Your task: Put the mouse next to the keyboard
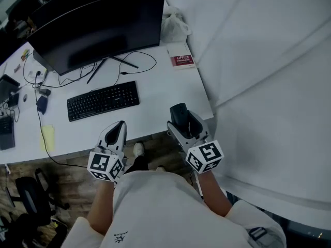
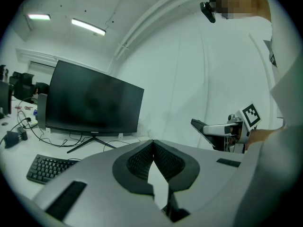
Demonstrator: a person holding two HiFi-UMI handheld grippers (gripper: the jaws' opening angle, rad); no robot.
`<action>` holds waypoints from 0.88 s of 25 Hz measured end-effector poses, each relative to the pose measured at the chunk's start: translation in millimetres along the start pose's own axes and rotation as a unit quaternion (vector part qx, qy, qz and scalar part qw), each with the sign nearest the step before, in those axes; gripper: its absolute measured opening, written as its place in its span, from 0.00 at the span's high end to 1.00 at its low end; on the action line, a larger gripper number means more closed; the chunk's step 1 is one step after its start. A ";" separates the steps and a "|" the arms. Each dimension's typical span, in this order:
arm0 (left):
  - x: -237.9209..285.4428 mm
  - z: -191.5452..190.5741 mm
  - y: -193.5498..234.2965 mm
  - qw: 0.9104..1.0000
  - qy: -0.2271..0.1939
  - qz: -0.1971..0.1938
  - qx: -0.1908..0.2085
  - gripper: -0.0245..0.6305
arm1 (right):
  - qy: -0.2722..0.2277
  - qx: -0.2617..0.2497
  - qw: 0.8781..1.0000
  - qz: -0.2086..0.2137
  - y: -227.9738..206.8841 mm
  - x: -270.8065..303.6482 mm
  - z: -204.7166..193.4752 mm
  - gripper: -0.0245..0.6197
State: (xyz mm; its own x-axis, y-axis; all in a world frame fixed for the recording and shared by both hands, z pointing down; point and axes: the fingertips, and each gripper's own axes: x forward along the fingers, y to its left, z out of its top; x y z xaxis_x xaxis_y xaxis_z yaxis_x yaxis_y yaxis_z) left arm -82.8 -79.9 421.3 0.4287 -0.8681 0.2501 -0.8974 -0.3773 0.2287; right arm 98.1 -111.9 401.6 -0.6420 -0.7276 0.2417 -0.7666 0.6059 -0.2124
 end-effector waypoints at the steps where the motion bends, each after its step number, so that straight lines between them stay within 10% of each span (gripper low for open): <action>1: 1.5 0.6 3.8 1.000 0.000 -0.002 0.001 0.95 | 0.001 0.000 1.000 -0.001 0.9 3.8 -0.2 0.46; 22: 34.0 11.9 69.1 0.999 0.002 -0.048 -0.001 0.95 | 0.013 0.000 0.999 -0.042 14.1 66.8 -2.9 0.46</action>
State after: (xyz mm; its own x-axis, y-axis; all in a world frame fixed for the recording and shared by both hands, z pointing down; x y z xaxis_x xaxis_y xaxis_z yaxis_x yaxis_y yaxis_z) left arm -131.5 -139.2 434.4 0.5131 -0.8266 0.2312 -0.8520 -0.4578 0.2539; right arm 44.4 -151.0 417.5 -0.5757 -0.7671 0.2831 -0.8176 0.5430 -0.1914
